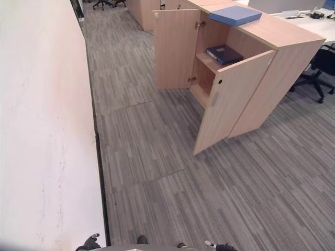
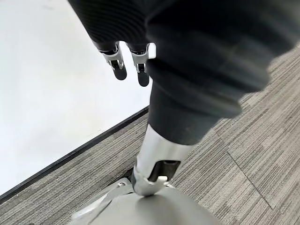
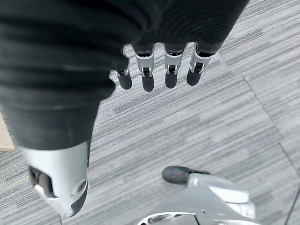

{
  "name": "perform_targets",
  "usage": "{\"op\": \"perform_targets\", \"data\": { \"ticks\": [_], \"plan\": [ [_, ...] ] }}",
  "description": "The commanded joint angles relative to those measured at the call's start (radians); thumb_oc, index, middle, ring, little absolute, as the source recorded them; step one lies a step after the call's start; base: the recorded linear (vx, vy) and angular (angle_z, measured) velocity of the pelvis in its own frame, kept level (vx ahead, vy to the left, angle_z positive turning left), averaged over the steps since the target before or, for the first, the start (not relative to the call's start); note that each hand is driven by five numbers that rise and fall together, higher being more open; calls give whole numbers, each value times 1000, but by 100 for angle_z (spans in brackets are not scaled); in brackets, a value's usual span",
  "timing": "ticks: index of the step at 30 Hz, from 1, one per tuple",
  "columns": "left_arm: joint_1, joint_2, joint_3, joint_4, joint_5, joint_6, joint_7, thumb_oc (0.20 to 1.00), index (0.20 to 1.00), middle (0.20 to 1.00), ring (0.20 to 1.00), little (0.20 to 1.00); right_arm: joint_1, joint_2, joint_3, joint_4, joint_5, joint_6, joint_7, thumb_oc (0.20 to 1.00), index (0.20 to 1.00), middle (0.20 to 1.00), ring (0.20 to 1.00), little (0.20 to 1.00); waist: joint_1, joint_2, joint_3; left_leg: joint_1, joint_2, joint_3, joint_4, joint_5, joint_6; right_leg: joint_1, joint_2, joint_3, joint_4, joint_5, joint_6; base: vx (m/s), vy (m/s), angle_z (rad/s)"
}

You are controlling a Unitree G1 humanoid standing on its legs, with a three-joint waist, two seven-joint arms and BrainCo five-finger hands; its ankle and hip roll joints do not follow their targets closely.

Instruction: Put the empty folder in the office cabinet

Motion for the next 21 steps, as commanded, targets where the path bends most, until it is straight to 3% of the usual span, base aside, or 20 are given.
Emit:
{"op": "perform_targets", "data": {
  "ticks": [1, 21],
  "plan": [
    [-52, -27, 8, 75, -19, -1, -29, 1000, 1000, 1000, 1000, 1000, -49, -15, -11, 56, 12, -2, -9, 1000, 1000, 1000, 1000, 1000, 3, -16, -15, 54, -4, -22, 2, -110, -41, -53, -65, -41, 6, 112, 101, 0, 0, 0],
    [-65, -28, 32, 120, -22, 23, -57, 1000, 1000, 1000, 1000, 1000, -63, -25, 13, 76, -53, 27, -12, 1000, 1000, 1000, 1000, 1000, 2, -9, -21, 63, -2, -24, 2, -116, -42, -42, -65, -41, 6, 107, 99, 0, 0, 0]
  ]
}}
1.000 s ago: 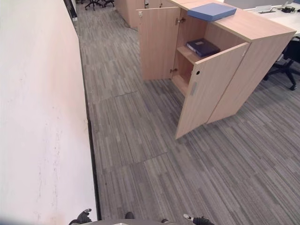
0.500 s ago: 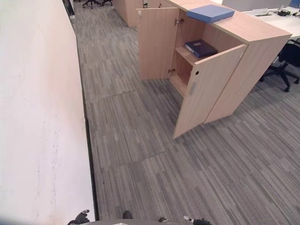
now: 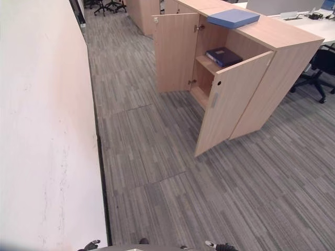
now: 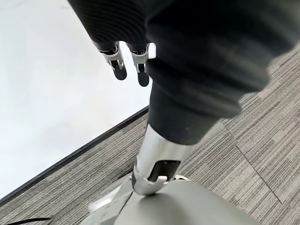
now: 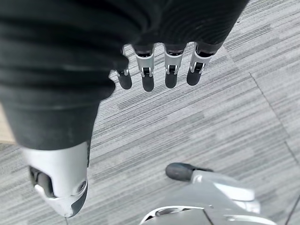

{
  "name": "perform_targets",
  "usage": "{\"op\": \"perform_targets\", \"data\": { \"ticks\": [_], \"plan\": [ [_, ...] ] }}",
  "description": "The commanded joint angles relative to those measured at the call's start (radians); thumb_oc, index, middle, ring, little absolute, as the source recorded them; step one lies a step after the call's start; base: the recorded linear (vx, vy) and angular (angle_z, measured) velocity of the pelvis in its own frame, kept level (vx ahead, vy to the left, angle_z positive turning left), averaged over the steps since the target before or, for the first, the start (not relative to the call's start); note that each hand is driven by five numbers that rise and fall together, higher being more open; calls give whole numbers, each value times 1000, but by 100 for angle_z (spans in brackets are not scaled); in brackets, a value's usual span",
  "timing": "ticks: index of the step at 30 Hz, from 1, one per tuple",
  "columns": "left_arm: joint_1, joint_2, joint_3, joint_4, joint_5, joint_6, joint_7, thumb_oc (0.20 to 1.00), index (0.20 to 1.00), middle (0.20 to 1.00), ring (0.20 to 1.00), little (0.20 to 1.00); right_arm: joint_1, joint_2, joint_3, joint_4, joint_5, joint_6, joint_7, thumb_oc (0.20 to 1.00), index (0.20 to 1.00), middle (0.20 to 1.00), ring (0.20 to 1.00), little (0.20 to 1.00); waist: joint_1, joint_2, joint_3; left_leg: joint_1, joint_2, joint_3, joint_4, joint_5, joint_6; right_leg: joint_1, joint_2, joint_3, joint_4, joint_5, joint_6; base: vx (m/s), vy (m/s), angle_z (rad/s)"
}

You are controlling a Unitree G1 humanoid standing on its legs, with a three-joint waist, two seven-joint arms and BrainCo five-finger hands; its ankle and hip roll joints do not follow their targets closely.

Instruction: Put the empty folder in the office cabinet

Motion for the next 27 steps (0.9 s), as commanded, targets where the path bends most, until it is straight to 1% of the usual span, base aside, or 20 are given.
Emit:
{"op": "perform_targets", "data": {
  "ticks": [1, 14, 18, 23, 25, 26, 27],
  "plan": [
    [-62, -28, 31, 82, -25, 0, 2, 1000, 1000, 1000, 1000, 1000, -58, -20, 9, 76, -9, 12, -16, 1000, 1000, 1000, 1000, 1000, 2, -25, -1, 61, -2, -26, 2, -117, -42, -44, -65, -42, 6, 102, 103, 0, 0, 0],
    [-64, -24, 31, 73, -35, -1, 1, 1000, 1000, 1000, 1000, 1000, -54, -21, 8, 75, 0, 14, -6, 1000, 1000, 1000, 1000, 1000, -1, -20, 5, 63, 3, -31, 2, -115, -44, -41, -59, -43, 6, 95, 96, 0, -3, 0],
    [-62, -23, 33, 72, -42, -1, 3, 1000, 1000, 1000, 1000, 1000, -54, -24, 7, 48, 13, 2, -11, 1000, 1000, 1000, 1000, 1000, -2, -17, 6, 66, 6, -33, 2, -115, -46, -38, -55, -45, 6, 89, 92, 18, -26, 0],
    [-64, -23, 33, 74, -52, -1, 6, 1000, 1000, 1000, 1000, 1000, -57, -26, 10, 49, 14, 4, -9, 1000, 1000, 1000, 1000, 1000, -3, -15, 6, 68, 12, -37, 2, -114, -50, -35, -50, -50, 6, 81, 86, 27, -47, 1],
    [-67, -22, 37, 72, -72, -2, 5, 1000, 1000, 1000, 1000, 1000, -64, -27, 14, 52, 16, 5, -2, 1000, 1000, 1000, 1000, 1000, -1, -15, 11, 70, 21, -39, 2, -108, -53, -38, -43, -50, 13, 73, 78, 32, -96, 5],
    [-68, -20, 51, 71, -101, -4, 3, 1000, 1000, 1000, 1000, 1000, -70, -30, 18, 56, 15, 4, 3, 1000, 1000, 1000, 1000, 1000, 7, -19, 23, 66, 32, -38, 11, -95, -57, -44, -38, -47, 33, 57, 67, 18, -86, 2],
    [-68, -20, 51, 71, -101, -4, 3, 1000, 1000, 1000, 1000, 1000, -70, -30, 18, 56, 15, 4, 4, 1000, 1000, 1000, 1000, 1000, 8, -19, 23, 66, 32, -38, 11, -95, -57, -45, -38, -47, 34, 57, 67, -9, -100, 5]
  ]
}}
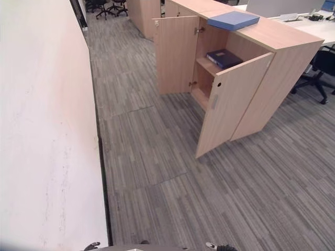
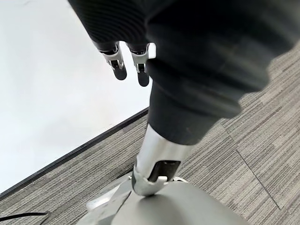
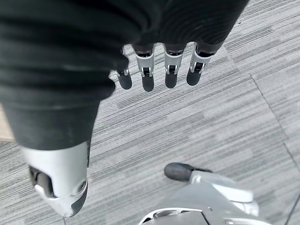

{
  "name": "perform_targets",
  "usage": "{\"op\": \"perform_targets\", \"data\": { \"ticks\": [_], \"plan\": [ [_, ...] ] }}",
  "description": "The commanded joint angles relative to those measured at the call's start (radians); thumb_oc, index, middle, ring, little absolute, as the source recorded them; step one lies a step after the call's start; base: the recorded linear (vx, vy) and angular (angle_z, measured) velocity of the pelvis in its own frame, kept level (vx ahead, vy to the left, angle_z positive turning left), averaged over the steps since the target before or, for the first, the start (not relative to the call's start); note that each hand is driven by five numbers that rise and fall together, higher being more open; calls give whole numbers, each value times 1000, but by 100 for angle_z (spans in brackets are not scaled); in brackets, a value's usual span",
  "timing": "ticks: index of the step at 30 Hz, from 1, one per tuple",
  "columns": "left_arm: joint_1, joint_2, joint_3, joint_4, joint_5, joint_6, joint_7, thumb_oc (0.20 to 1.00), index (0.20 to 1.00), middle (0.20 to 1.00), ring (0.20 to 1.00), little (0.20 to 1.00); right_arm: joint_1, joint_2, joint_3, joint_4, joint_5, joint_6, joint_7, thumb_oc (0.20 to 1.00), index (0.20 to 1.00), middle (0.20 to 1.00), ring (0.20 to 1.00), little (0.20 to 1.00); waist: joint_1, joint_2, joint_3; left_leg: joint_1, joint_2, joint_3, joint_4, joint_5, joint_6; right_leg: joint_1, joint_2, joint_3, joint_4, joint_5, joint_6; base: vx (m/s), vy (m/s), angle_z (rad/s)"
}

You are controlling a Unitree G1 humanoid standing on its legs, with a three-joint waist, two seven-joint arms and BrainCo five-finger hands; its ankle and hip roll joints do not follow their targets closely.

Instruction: Put the empty folder in the office cabinet

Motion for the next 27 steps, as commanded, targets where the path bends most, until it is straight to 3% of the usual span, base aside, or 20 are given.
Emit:
{"op": "perform_targets", "data": {
  "ticks": [1, 2, 3, 4, 5, 6, 9, 10, 11, 12, 13, 15, 17, 18, 20, 22, 24, 25, 27],
  "plan": [
    [-74, -14, 55, 69, -74, -13, 1, 1000, 1000, 1000, 1000, 1000, -74, -20, 18, 57, 14, -4, 4, 1000, 1000, 1000, 1000, 1000, 12, -42, 44, 42, 36, -29, 73, -106, -59, -46, -41, -39, 46, 55, 57, -54, -105, 6],
    [-76, -12, 63, 69, -88, -15, 1, 1000, 1000, 1000, 1000, 1000, -77, -21, 21, 61, 12, -5, 7, 1000, 1000, 1000, 1000, 1000, 18, -51, 65, -11, 46, -25, 186, -132, -68, -49, -42, -39, 63, 41, 45, -57, -105, 9],
    [-76, -11, 63, 69, -88, -15, 1, 1000, 1000, 1000, 1000, 1000, -78, -20, 21, 61, 12, -5, 7, 1000, 1000, 1000, 1000, 1000, 17, -52, 62, -17, 46, -26, 187, -131, -68, -53, -43, -40, 63, 42, 45, -85, -184, 8],
    [-76, -9, 71, 58, -108, -16, 1, 1000, 1000, 1000, 1000, 1000, -80, -25, 23, 58, 12, -4, 6, 1000, 1000, 1000, 1000, 1000, 33, -60, 99, -137, 75, -34, 394, -75, -76, -46, -43, -46, 79, 26, 20, -53, -115, 10],
    [-76, -9, 71, 58, -108, -16, 1, 1000, 1000, 1000, 1000, 1000, -81, -24, 22, 59, 12, -4, 6, 1000, 1000, 1000, 1000, 1000, 31, -60, 95, -142, 74, -36, 394, -73, -76, -51, -43, -48, 79, 27, 20, -50, -216, 13],
    [-75, -6, 75, 54, -117, -17, 2, 1000, 1000, 1000, 1000, 1000, -86, -34, 30, 56, 9, -1, 4, 1000, 1000, 1000, 1000, 1000, 45, -60, 117, -235, 89, -54, 542, -1, -72, -50, -31, -50, 88, 11, -3, -1, -102, 10],
    [-62, -5, 83, 59, -123, -19, 6, 1000, 1000, 1000, 1000, 1000, -85, -40, 34, 57, 3, 1, 2, 1000, 1000, 1000, 1000, 1000, 52, -63, 123, -296, 103, -47, 548, 22, -61, -47, -29, -49, 91, -4, -9, 88, -71, -7],
    [-45, -4, 93, 73, -120, -14, 6, 1000, 1000, 1000, 1000, 1000, -81, -48, 36, 58, -5, 3, 4, 1000, 1000, 1000, 1000, 1000, 69, -64, 121, -312, 96, -51, 436, 22, -54, -31, -31, -40, 83, -10, 0, 115, 23, 8],
    [-45, -4, 93, 73, -120, -14, 6, 1000, 1000, 1000, 1000, 1000, -81, -48, 36, 58, -5, 3, 4, 1000, 1000, 1000, 1000, 1000, 69, -64, 121, -312, 96, -50, 436, 22, -54, -31, -31, -40, 83, -10, 0, 225, 49, 7],
    [-31, -5, 103, 90, -121, -14, 5, 1000, 1000, 1000, 1000, 1000, -77, -55, 37, 62, -11, 2, 8, 1000, 1000, 1000, 1000, 1000, 77, -59, 116, -315, 90, -59, 346, 33, -58, -20, -30, -39, 74, -17, 9, 258, 104, 3],
    [-22, -12, 110, 102, -123, -10, 3, 1000, 1000, 1000, 1000, 1000, -72, -61, 34, 66, -19, 2, 6, 1000, 1000, 1000, 1000, 1000, 93, -35, 109, -304, 87, -82, 156, 119, -82, 9, -18, -25, 63, -30, 19, 349, 136, 3],
    [-15, -19, 117, 110, -129, -12, 3, 1000, 1000, 1000, 1000, 1000, -68, -70, 27, 74, -26, 1, 4, 1000, 1000, 1000, 1000, 1000, 100, -16, 102, -327, 96, -83, 36, 164, -104, 41, -15, -16, 52, -45, 27, 306, 124, -6],
    [-9, -24, 120, 111, -132, -11, 3, 1000, 1000, 1000, 1000, 1000, -58, -74, 14, 80, -25, 2, 4, 1000, 1000, 1000, 1000, 1000, 105, -9, 100, -340, 107, -61, 2, 179, -118, 80, -18, -7, 42, -59, 34, 290, 109, -21],
    [0, -25, 131, 117, -131, -11, -4, 1000, 1000, 1000, 1000, 1000, -50, -70, 11, 83, -30, 1, 10, 1000, 1000, 1000, 1000, 1000, 105, -1, 89, -336, 113, -56, 1, 160, -116, 90, -16, 1, 39, -60, 42, 297, 127, -33],
    [10, -26, 136, 116, -130, -11, -2, 1000, 1000, 1000, 1000, 1000, -38, -64, 4, 89, -38, 3, 17, 1000, 1000, 1000, 1000, 1000, 108, 11, 75, -322, 120, -48, 1, 199, -126, 107, -18, 5, 30, -68, 47, 284, 159, -43],
    [10, -25, 138, 113, -130, -13, -3, 1000, 1000, 1000, 1000, 1000, -35, -62, 3, 94, -43, 4, 19, 1000, 1000, 1000, 1000, 1000, 109, 10, 66, -314, 117, -41, 1, 200, -125, 112, -30, 5, 24, -71, 54, 186, 131, -41],
    [12, -20, 147, 110, -133, -16, -2, 1000, 1000, 1000, 1000, 1000, -36, -53, 3, 100, -48, 8, 30, 1000, 1000, 1000, 1000, 1000, 120, 0, 39, -292, 91, -36, 1, 178, -104, 116, -75, 8, 25, -71, 83, 267, 200, -26],
    [12, -20, 147, 110, -133, -16, -2, 1000, 1000, 1000, 1000, 1000, -36, -53, 3, 100, -48, 8, 30, 1000, 1000, 1000, 1000, 1000, 120, 0, 39, -292, 91, -36, 1, 178, -104, 116, -75, 8, 25, -71, 83, 372, 292, -23],
    [11, -15, 157, 107, -137, -17, -3, 1000, 1000, 1000, 1000, 1000, -44, -36, 9, 94, -58, 13, 47, 1000, 1000, 1000, 1000, 1000, 137, -20, 10, -254, 36, -17, 1, 125, -58, 99, -163, 9, 88, -29, 131, 326, 299, -31]
  ]
}}
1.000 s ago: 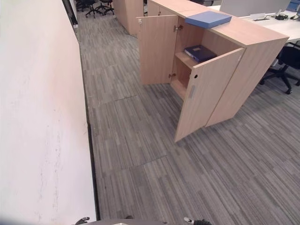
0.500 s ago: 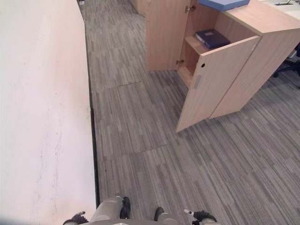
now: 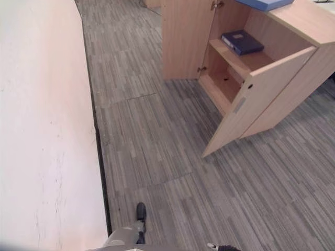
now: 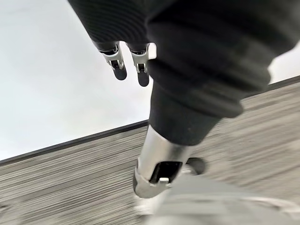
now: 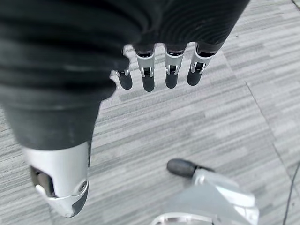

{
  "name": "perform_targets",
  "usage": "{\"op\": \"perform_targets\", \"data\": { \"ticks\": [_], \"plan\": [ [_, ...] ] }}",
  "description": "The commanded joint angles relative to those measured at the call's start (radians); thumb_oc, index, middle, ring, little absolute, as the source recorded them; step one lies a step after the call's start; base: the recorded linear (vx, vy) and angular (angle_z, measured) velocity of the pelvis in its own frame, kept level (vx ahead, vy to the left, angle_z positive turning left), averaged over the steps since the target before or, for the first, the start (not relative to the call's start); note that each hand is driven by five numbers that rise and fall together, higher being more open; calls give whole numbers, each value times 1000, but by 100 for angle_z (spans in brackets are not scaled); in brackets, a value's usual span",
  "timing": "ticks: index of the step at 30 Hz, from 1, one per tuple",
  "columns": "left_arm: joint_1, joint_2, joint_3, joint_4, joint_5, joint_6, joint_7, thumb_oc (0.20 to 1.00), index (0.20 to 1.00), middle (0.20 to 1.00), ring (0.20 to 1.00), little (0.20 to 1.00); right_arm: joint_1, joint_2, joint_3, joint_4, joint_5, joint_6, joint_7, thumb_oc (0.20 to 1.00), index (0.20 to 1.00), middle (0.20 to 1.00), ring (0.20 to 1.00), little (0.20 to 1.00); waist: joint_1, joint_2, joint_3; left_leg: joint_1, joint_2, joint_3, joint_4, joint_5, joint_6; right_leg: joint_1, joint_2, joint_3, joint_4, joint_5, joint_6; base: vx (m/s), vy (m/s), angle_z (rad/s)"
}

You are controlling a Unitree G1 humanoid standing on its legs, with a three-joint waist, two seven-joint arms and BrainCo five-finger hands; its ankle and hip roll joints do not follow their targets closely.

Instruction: Put the empty folder in the office cabinet

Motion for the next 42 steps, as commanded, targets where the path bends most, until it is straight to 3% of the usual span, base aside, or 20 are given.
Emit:
{"op": "perform_targets", "data": {
  "ticks": [1, 2, 4, 6, 8, 9, 10, 12, 14, 15, 16, 20, 25, 32, 33, 34, 35, 37, 41, 42],
  "plan": [
    [21, -21, -3, 49, -22, 4, -1, 1000, 1000, 1000, 1000, 1000, -12, -42, 11, 2, -33, 11, 19, 1000, 1000, 1000, 1000, 1000, 27, 51, -46, -54, 34, -55, 5, -28, -83, -42, -32, 2, 79, 37, 64, 174, 180, -36],
    [21, -21, -3, 49, -22, 4, -1, 1000, 1000, 1000, 1000, 1000, -12, -42, 11, 2, -33, 12, 19, 1000, 1000, 1000, 1000, 1000, 29, 50, -46, -54, 33, -54, 5, -28, -83, -43, -34, 4, 81, 36, 65, 234, 262, -23],
    [15, -17, -11, 44, -13, 5, -1, 1000, 1000, 1000, 1000, 1000, -21, -40, 12, -16, -26, 11, 20, 1000, 1000, 1000, 1000, 1000, 33, 42, -53, -20, -16, -49, 5, -65, -50, -77, -93, 6, 176, 123, 87, 210, 284, -5],
    [7, -12, -17, 33, -14, 6, -2, 1000, 1000, 1000, 1000, 1000, -29, -42, 5, -51, -15, 9, 19, 1000, 1000, 1000, 1000, 1000, 30, 47, -44, 33, -95, -56, 5, -113, 4, -153, -190, -10, 410, 315, 89, 242, 378, 11],
    [6, -12, -19, 29, -15, 8, -1, 1000, 1000, 1000, 1000, 1000, -31, -42, 5, -56, -13, 8, 16, 1000, 1000, 1000, 1000, 1000, 29, 46, -42, 55, -119, -62, 5, -142, 14, -157, -223, -21, 477, 342, 94, 227, 273, 21],
    [9, 2, -15, 17, -24, 10, 1, 1000, 1000, 1000, 1000, 1000, -38, -33, 15, -89, -6, 3, 11, 1000, 1000, 1000, 1000, 1000, 30, 53, -31, 101, -142, -59, 5, -189, 32, -205, -287, -85, 600, 377, 105, 232, 274, 35],
    [8, 4, -13, 12, -26, 9, 4, 1000, 1000, 1000, 1000, 1000, -43, -30, 18, -102, 0, 0, 10, 1000, 1000, 1000, 1000, 1000, 29, 57, -25, 118, -140, -57, 5, -203, 33, -236, -301, -110, 622, 384, 110, 287, 267, 35],
    [4, 4, -12, 10, -28, 6, 6, 1000, 1000, 1000, 1000, 1000, -50, -28, 22, -111, 5, -3, 11, 1000, 1000, 1000, 1000, 1000, 23, 64, -17, 131, -129, -61, 5, -208, 30, -270, -292, -121, 625, 356, 97, 119, 10, 15],
    [-2, 10, -21, 6, -26, 2, 10, 1000, 1000, 1000, 1000, 1000, -67, -28, 43, -148, 15, -13, 15, 1000, 1000, 1000, 1000, 1000, -12, 95, 32, 187, -89, -95, 5, -204, 21, -378, -187, -97, 558, 219, 45, 203, -112, 22],
    [-3, 11, -24, 7, -21, 2, 10, 1000, 1000, 1000, 1000, 1000, -72, -28, 52, -152, 15, -13, 15, 1000, 1000, 1000, 1000, 1000, -22, 97, 45, 205, -83, -101, 5, -209, 17, -398, -152, -89, 513, 206, 42, 106, -101, 18],
    [-5, 10, -24, 7, -21, 2, 10, 1000, 1000, 1000, 1000, 1000, -74, -29, 52, -153, 15, -13, 15, 1000, 1000, 1000, 1000, 1000, -22, 102, 47, 194, -78, -95, 5, -192, 20, -398, -148, -107, 496, 226, 23, 59, -97, 16],
    [-11, 4, -28, 27, 6, 1, 3, 1000, 1000, 1000, 1000, 1000, -105, -23, 71, -172, 26, -19, 15, 1000, 1000, 1000, 1000, 1000, -74, 57, 70, 287, -85, -158, 5, -248, -10, -477, 36, 2, 145, 269, 48, 247, -197, 40],
    [4, -5, -19, 57, 15, 2, -6, 1000, 1000, 1000, 1000, 1000, -98, -27, 72, -144, 22, -20, 21, 1000, 1000, 1000, 1000, 1000, -75, 41, 48, 327, -76, -199, 5, -286, -17, -420, 65, 11, 56, 281, 39, 267, -177, 59],
    [0, -9, -40, 61, 35, 4, -18, 1000, 1000, 1000, 1000, 1000, -65, -46, 48, -68, 23, -15, 18, 1000, 1000, 1000, 1000, 1000, -83, 38, 18, 320, 21, -203, 114, -315, -69, -370, 110, -11, 89, 199, -5, 214, -201, 25],
    [-9, -5, -48, 52, 30, 2, -20, 1000, 1000, 1000, 1000, 1000, -52, -48, 34, -40, 34, -14, 16, 1000, 1000, 1000, 1000, 1000, -89, 26, 25, 272, 48, -173, 249, -277, -98, -337, 120, -19, 90, 172, -24, 153, -209, 9],
    [-9, -5, -48, 52, 30, 2, -20, 1000, 1000, 1000, 1000, 1000, -52, -48, 34, -40, 34, -15, 17, 1000, 1000, 1000, 1000, 1000, -90, 27, 25, 269, 48, -174, 254, -280, -98, -337, 120, -20, 90, 171, -24, 161, -315, 14],
    [-22, 2, -54, 32, 17, 2, -18, 1000, 1000, 1000, 1000, 1000, -41, -50, 26, -20, 39, -10, 14, 1000, 1000, 1000, 1000, 1000, -86, 3, 47, 163, 73, -161, 480, -214, -101, -304, 127, -24, 92, 144, -52, 91, -241, 15],
    [-30, 3, -65, 10, 15, -2, -12, 1000, 1000, 1000, 1000, 1000, -31, -56, 25, 0, 36, -6, 12, 1000, 1000, 1000, 1000, 1000, -78, -12, 63, 89, 96, -132, 625, -166, -89, -275, 134, -32, 88, 121, -74, 113, -248, 11],
    [-31, 0, -74, -6, 23, -4, -4, 1000, 1000, 1000, 1000, 1000, -16, -63, 23, 19, 28, 1, 5, 1000, 1000, 1000, 1000, 1000, -55, -29, 76, -14, 109, -87, 619, -188, -64, -234, 128, -25, 80, 98, -79, 129, -63, -6],
    [-26, -1, -76, -2, 31, -6, 3, 1000, 1000, 1000, 1000, 1000, -8, -66, 22, 26, 20, 2, 5, 1000, 1000, 1000, 1000, 1000, -45, -33, 74, -39, 106, -88, 487, -194, -67, -222, 115, -18, 72, 89, -64, 185, 55, -2]
  ]
}}
